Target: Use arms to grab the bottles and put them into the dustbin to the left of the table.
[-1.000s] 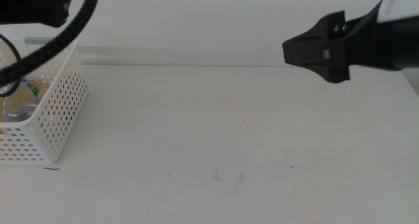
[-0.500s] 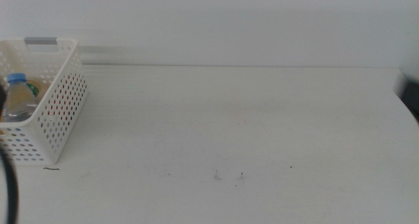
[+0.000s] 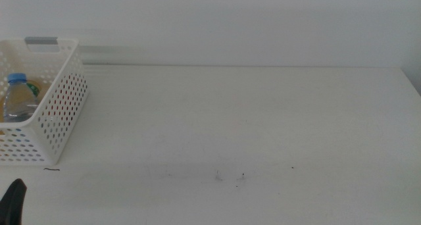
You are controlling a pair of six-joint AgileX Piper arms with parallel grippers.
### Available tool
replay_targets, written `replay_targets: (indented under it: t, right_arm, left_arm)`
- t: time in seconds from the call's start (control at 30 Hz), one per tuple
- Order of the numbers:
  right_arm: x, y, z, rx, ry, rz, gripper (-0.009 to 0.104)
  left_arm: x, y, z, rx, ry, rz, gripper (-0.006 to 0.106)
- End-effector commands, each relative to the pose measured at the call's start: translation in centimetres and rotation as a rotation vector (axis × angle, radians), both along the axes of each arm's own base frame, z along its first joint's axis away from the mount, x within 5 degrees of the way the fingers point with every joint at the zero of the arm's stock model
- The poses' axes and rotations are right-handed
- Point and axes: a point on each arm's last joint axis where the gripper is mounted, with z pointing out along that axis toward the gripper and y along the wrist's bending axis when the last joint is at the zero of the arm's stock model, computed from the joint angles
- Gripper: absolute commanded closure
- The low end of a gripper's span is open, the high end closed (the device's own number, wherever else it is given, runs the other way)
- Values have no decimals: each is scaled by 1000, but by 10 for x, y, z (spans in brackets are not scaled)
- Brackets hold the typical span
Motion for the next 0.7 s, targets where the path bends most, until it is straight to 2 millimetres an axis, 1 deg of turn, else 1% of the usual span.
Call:
replay_targets:
  t: [0.0, 0.17, 0.67]
  right_arm:
    - [0, -1, 1, -30, -19, -10, 5]
    - [0, -1, 1, -41, -20, -10, 5]
    - [0, -1, 1, -41, -20, -10, 5]
  left_arm:
    - [0, 0, 0, -26, -9, 0, 7]
    - [0, 1, 7, -25, -82, 13, 7]
    - [0, 1, 7, -26, -91, 15, 7]
